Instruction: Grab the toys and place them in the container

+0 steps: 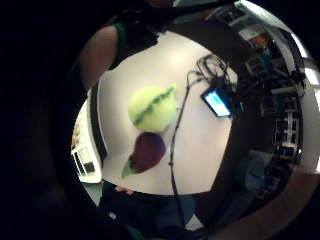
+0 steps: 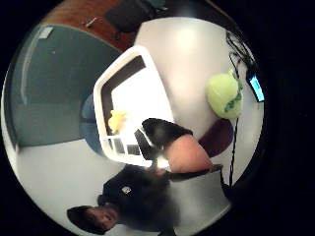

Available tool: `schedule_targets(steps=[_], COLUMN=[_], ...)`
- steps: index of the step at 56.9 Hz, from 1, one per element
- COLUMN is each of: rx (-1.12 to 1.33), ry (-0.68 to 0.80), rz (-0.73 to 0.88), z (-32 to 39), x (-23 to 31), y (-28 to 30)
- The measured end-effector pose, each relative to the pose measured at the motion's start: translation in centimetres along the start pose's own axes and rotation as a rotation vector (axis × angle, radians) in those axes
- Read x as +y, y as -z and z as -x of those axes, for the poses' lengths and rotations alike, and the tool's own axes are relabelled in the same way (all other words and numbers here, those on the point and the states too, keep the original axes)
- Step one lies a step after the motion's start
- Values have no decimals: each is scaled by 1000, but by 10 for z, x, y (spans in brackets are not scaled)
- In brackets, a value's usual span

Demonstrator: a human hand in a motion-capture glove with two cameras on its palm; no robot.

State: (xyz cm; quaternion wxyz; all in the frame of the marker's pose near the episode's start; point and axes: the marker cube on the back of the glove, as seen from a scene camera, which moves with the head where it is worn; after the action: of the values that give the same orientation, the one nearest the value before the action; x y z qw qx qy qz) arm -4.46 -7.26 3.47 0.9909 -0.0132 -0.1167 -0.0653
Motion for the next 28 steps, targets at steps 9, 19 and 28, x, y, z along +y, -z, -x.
schedule_targets(steps=[9, 19, 28], rx=[-21, 11, -26], ry=[-67, -187, -264], rz=[50, 58, 84], z=[-27, -37, -39], x=[-20, -41, -48], y=[-50, -107, -135])
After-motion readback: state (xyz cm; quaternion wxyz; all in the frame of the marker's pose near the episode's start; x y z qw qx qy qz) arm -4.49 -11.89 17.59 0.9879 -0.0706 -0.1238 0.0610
